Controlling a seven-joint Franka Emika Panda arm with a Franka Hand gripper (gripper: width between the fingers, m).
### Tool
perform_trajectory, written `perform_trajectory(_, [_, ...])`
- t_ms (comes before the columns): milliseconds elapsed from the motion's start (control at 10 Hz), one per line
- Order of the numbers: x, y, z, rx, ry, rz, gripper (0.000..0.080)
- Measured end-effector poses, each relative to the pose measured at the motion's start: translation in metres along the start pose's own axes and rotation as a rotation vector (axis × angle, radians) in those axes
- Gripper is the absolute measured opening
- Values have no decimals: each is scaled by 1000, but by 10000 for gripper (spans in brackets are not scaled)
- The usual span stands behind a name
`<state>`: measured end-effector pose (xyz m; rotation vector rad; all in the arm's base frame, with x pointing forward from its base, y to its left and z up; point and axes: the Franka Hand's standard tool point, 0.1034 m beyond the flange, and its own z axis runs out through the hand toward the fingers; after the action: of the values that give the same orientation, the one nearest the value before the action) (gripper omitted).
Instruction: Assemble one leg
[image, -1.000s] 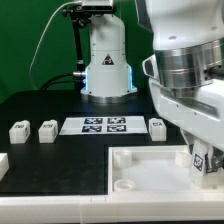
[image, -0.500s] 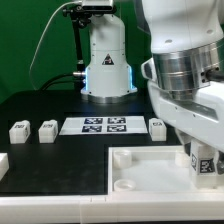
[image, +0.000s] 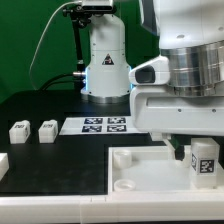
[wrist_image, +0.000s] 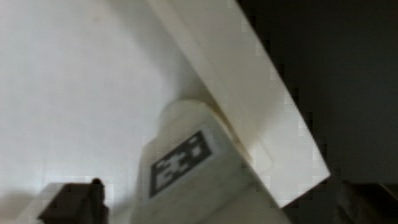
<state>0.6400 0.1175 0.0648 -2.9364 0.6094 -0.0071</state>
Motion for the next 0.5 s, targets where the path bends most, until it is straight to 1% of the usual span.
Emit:
perform_trajectory(100, [4, 3, -1, -21, 15, -217, 649])
perform_trajectory(200, [5, 5, -1, -28, 18, -292, 649])
perform_trajectory(300, [5, 5, -1, -28, 17, -296, 568])
perform_trajectory(400, [4, 4, -1, -27, 16, -294, 430])
perform_trajectory(500, [4, 4, -1, -25, 16, -279, 430])
